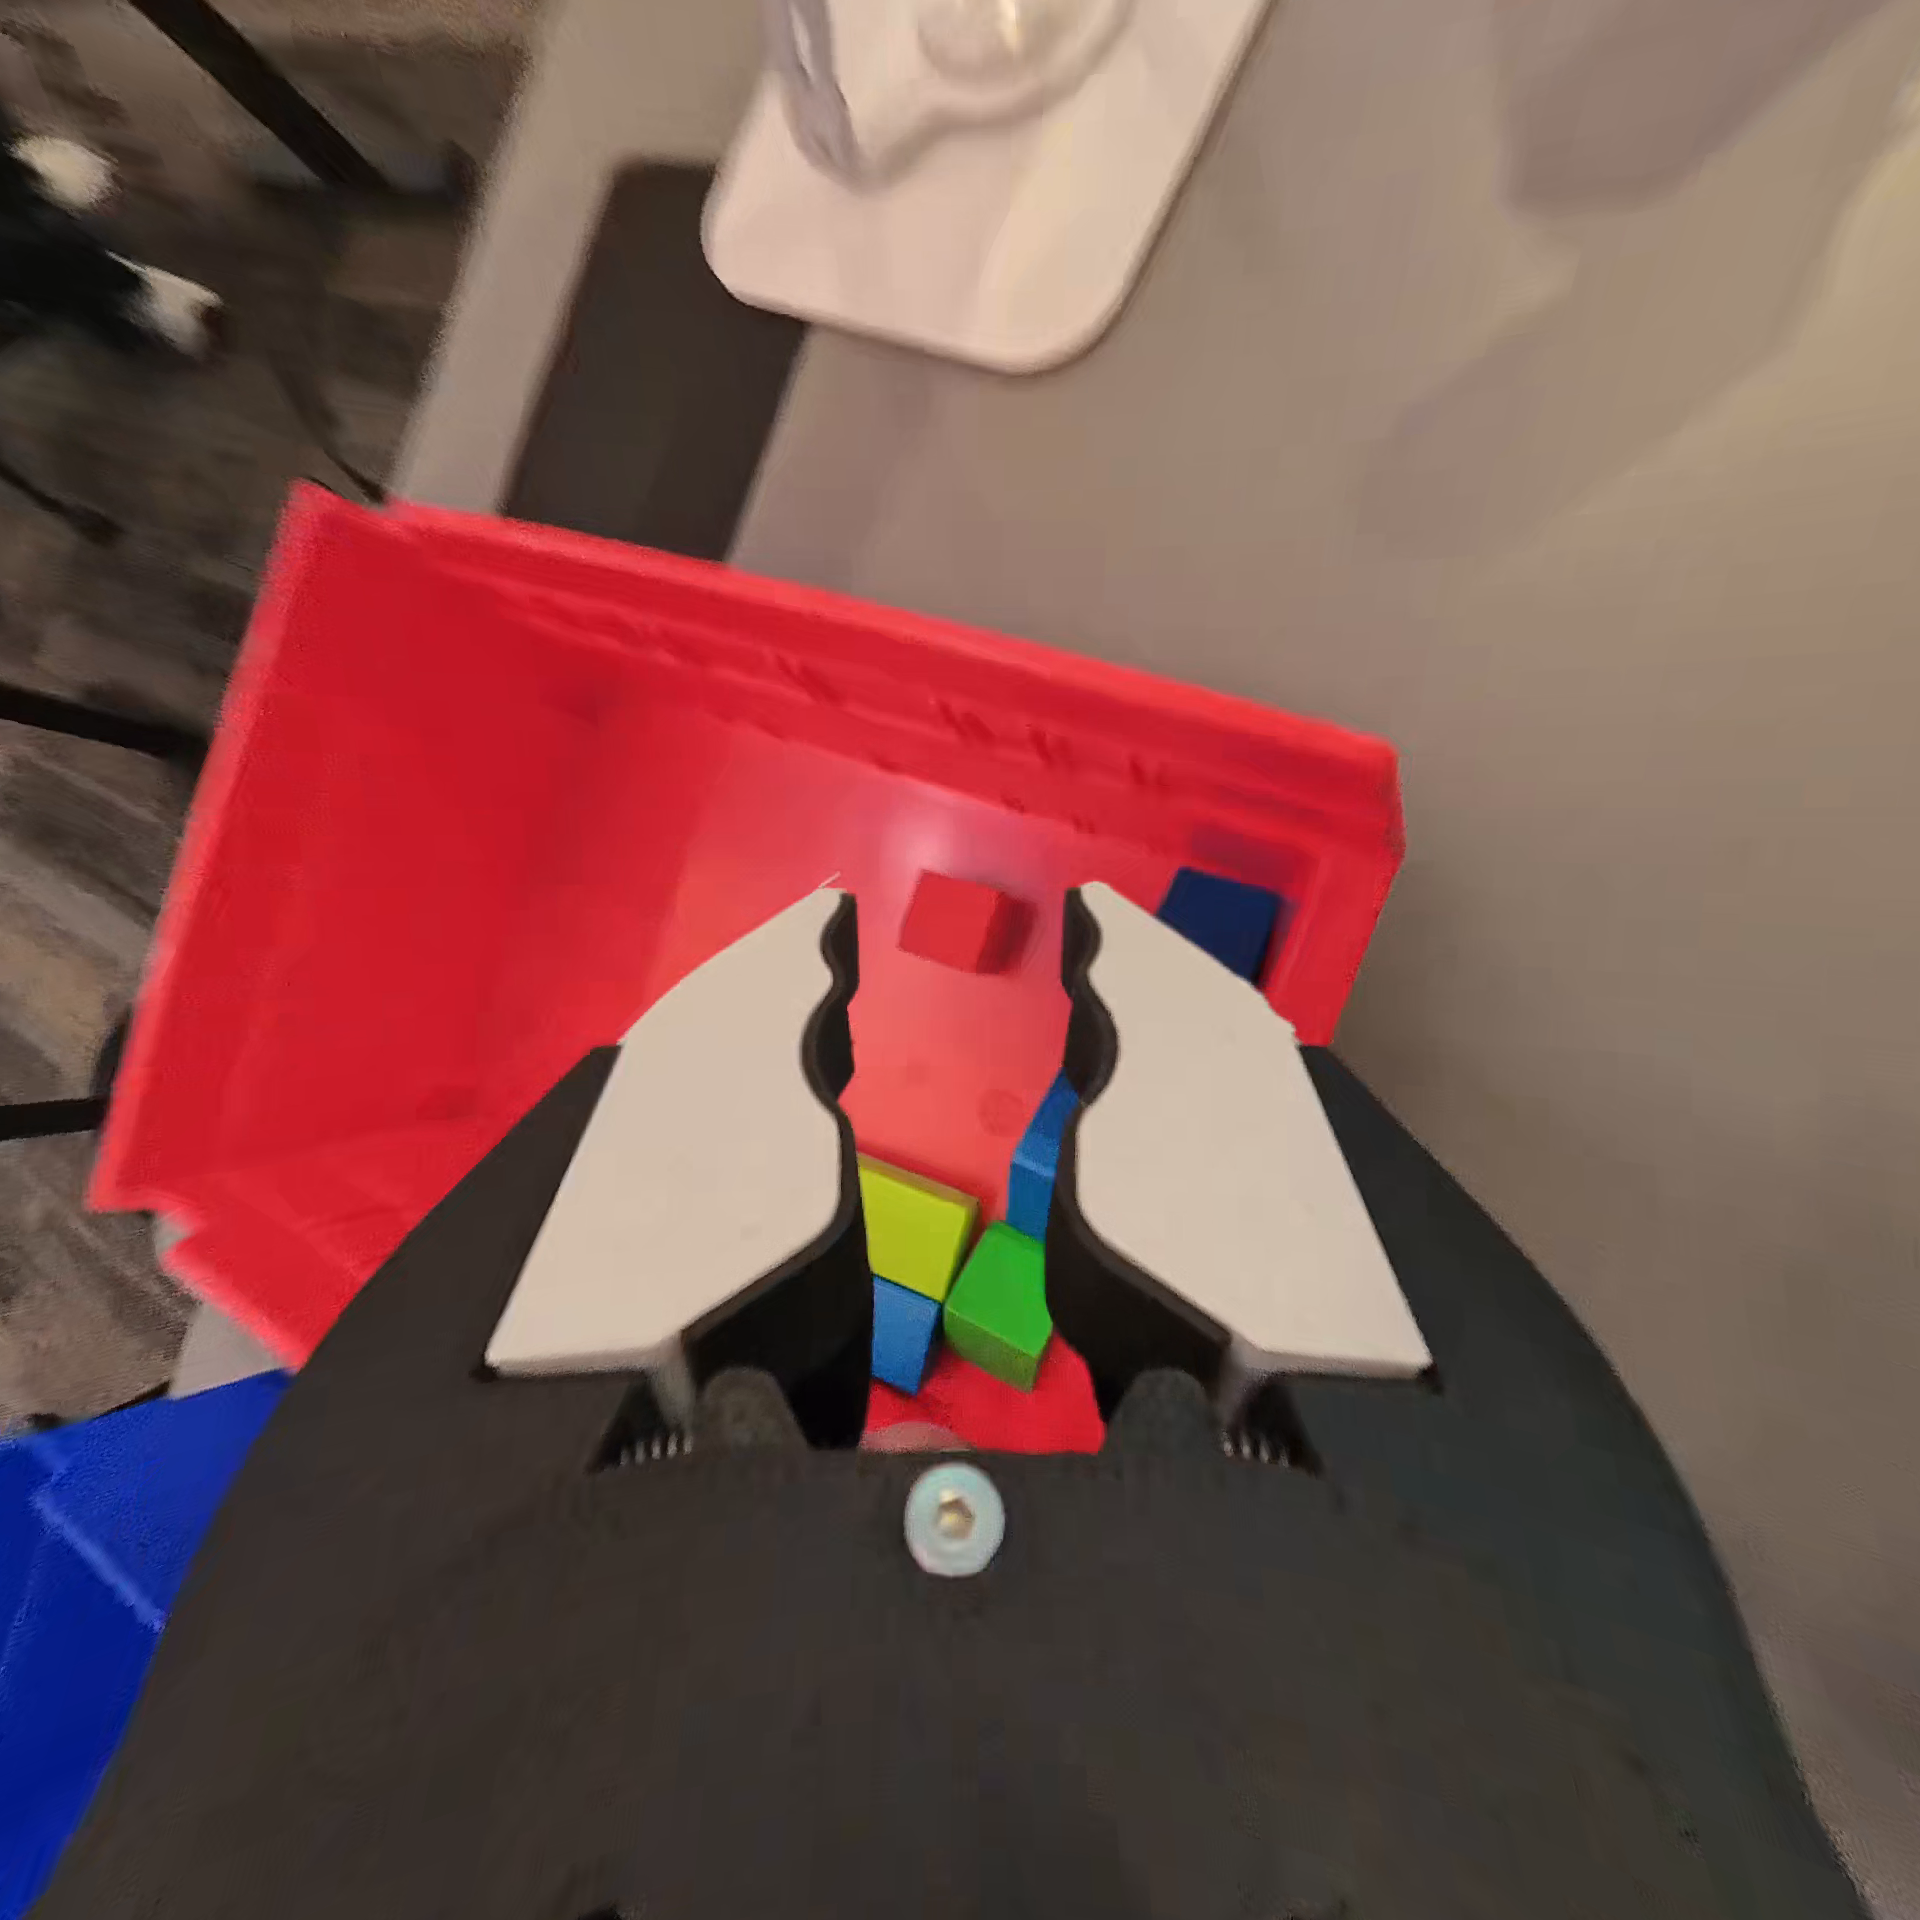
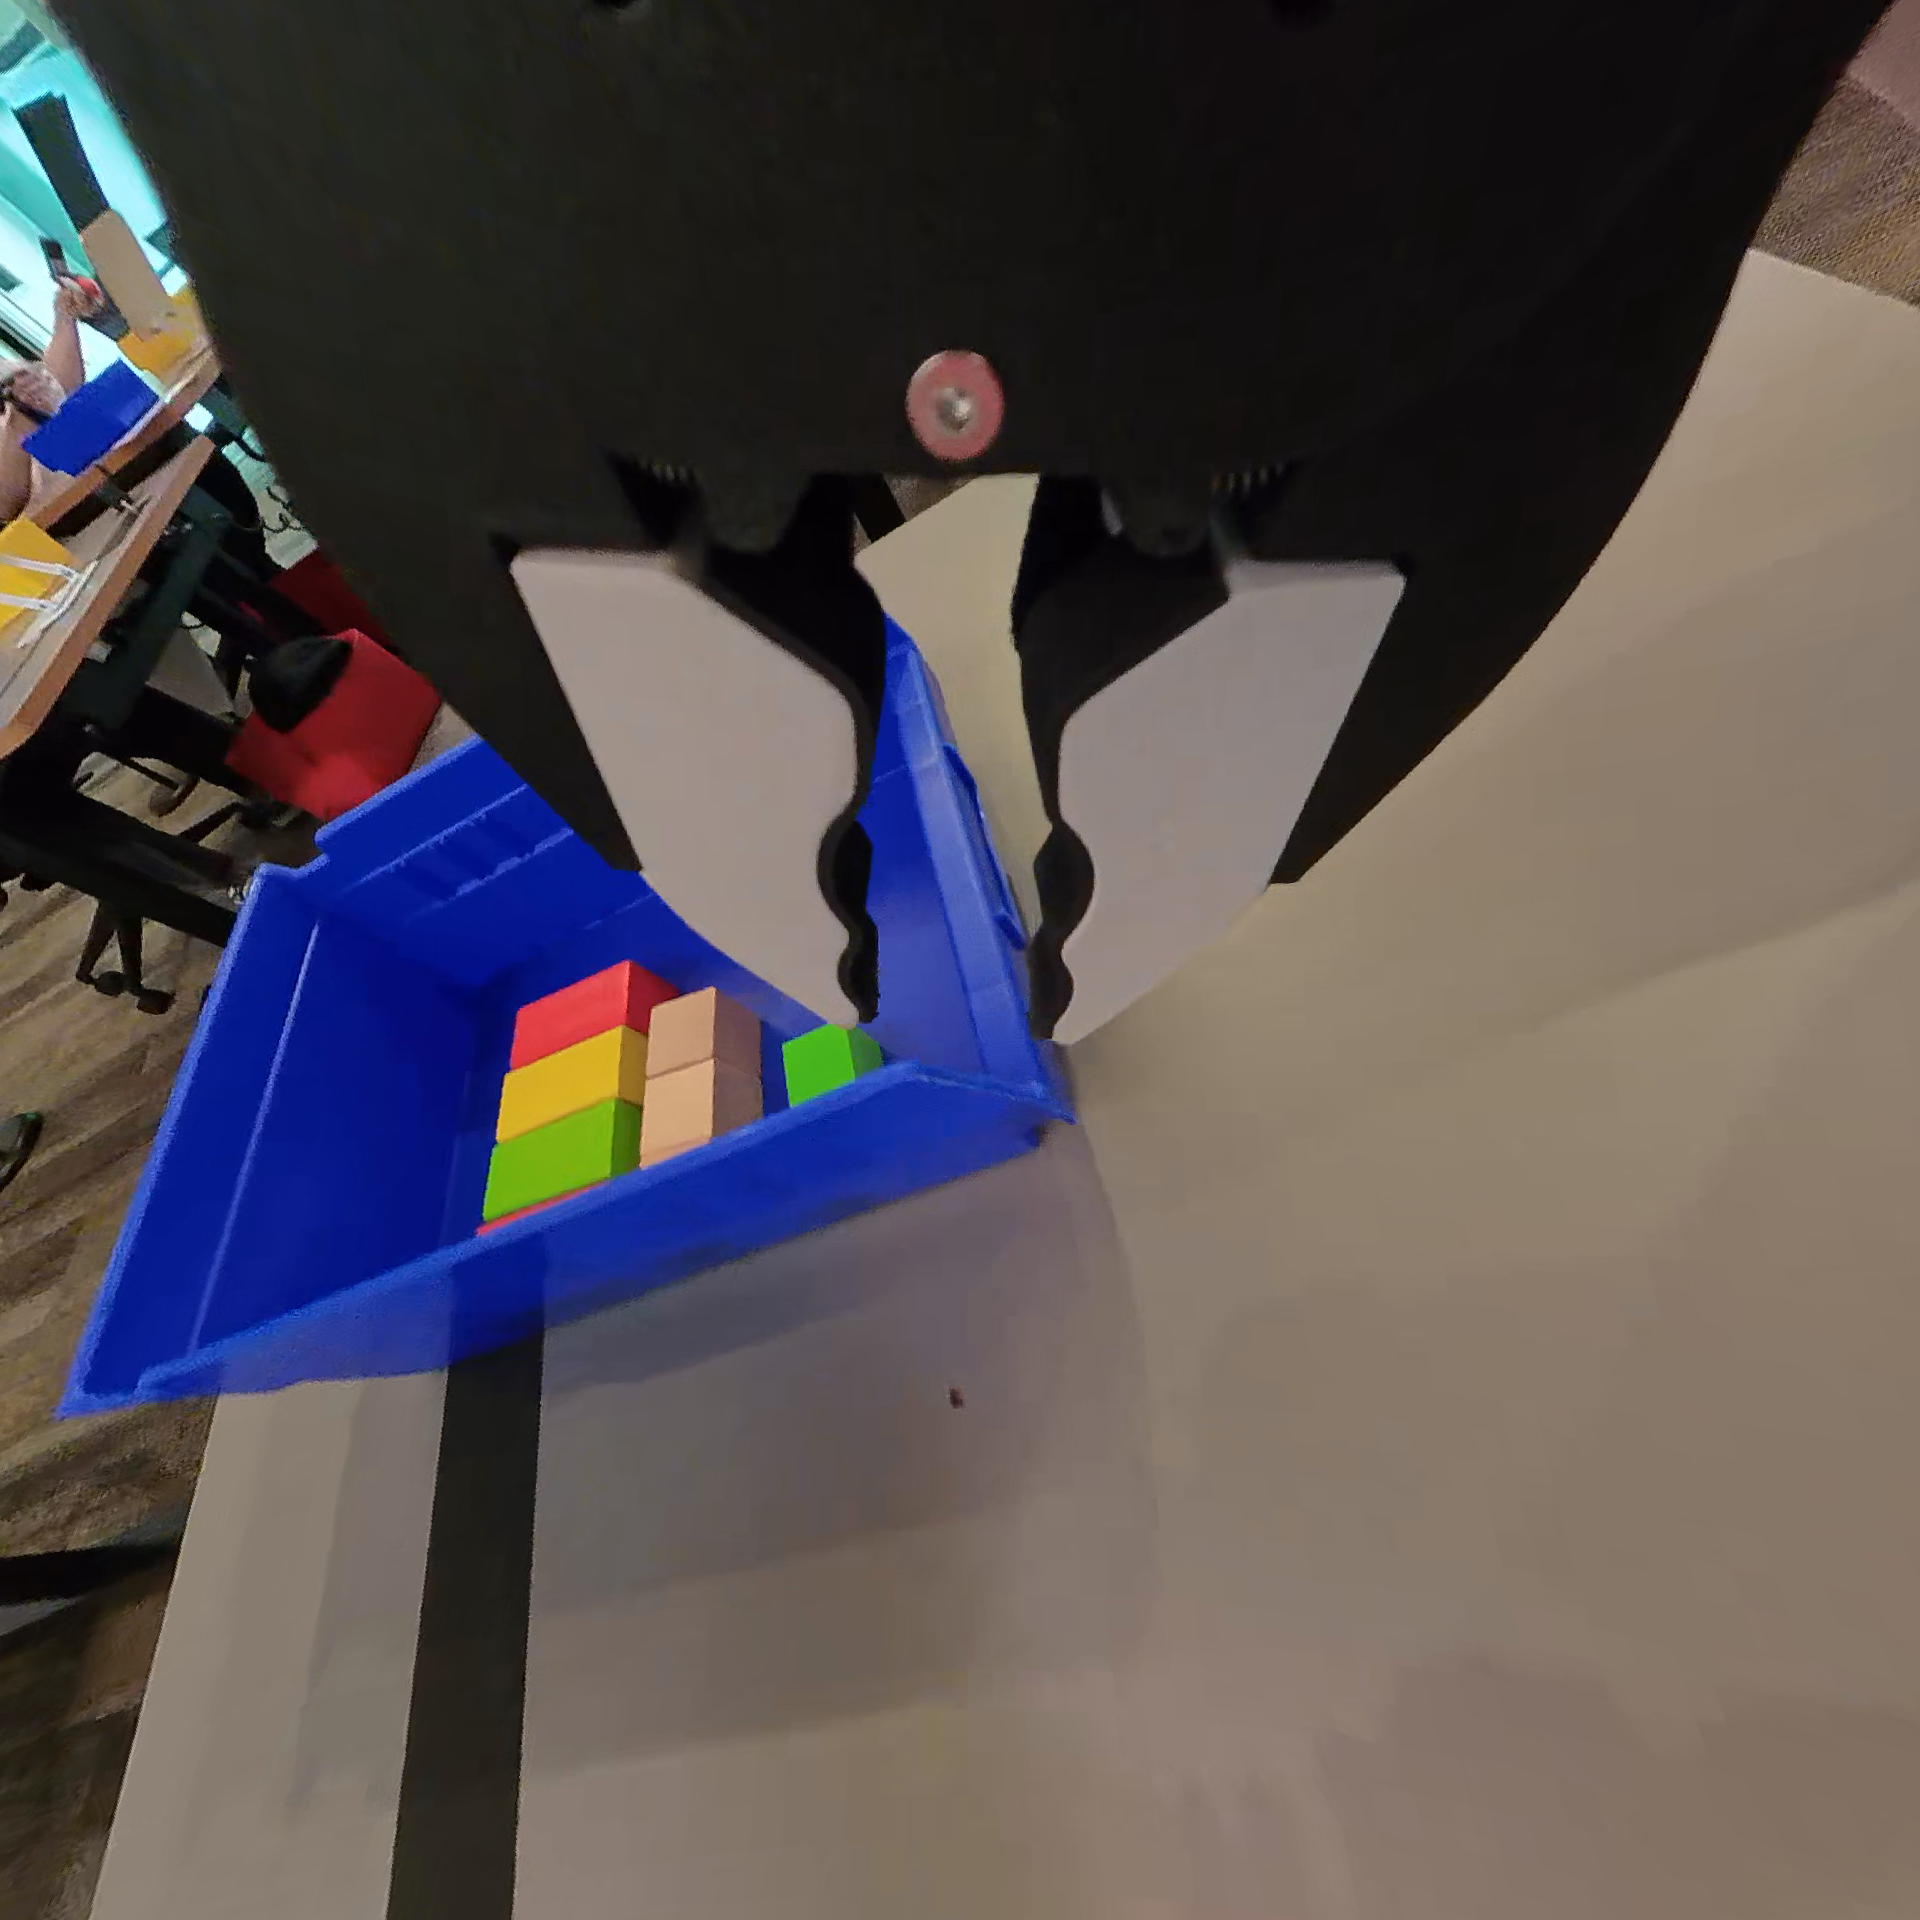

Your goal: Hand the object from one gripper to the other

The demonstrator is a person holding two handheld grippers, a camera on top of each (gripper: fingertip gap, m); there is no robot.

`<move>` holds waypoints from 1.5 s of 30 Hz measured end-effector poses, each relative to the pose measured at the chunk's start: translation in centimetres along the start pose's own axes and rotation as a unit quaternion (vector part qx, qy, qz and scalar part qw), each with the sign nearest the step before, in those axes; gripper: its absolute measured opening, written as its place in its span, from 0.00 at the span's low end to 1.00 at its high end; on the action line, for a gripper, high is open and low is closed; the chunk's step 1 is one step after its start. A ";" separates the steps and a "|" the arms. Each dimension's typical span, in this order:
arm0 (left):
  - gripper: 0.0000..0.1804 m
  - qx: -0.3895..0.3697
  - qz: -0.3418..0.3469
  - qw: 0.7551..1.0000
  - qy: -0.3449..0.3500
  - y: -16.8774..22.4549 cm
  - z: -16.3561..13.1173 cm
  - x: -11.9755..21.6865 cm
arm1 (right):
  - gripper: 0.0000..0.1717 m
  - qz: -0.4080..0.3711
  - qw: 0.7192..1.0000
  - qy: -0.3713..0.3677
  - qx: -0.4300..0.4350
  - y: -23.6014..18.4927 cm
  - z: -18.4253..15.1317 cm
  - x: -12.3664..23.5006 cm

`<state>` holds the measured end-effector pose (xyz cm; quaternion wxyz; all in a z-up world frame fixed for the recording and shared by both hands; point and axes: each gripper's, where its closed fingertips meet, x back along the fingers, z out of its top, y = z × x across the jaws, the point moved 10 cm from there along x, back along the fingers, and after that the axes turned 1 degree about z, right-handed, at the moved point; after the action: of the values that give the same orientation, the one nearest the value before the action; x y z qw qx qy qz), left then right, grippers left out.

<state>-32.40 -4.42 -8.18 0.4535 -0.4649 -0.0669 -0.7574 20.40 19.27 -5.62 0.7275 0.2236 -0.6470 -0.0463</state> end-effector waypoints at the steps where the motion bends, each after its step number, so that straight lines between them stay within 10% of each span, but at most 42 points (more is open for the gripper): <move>1: 0.22 -0.007 -0.019 1.000 -0.020 -0.1 -0.5 -1.0 | 0.15 0.002 1.000 0.002 0.003 -0.3 0.5 0.2; 16: 0.16 -0.054 -0.019 0.985 -0.162 -1.8 -3.4 -8.7 | 0.15 -0.017 0.994 0.085 0.059 -2.2 8.9 2.5; 27: 0.15 -0.013 0.004 0.970 0.244 4.9 6.1 1.5 | 0.28 0.016 0.857 0.512 0.062 -6.2 23.0 5.9; 33: 0.15 -0.023 -0.066 0.918 0.391 8.7 11.0 3.4 | 0.27 0.080 0.797 0.595 0.063 -6.3 25.3 5.7; 45: 0.15 -0.025 -0.140 0.872 0.467 10.4 14.4 2.2 | 0.15 0.151 0.741 0.653 0.047 -5.7 22.9 6.5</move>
<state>-15.69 -4.26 -1.77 0.3089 -0.0537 0.1076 -0.9435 0.71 5.74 -0.37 0.9579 0.1325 -0.0405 0.2513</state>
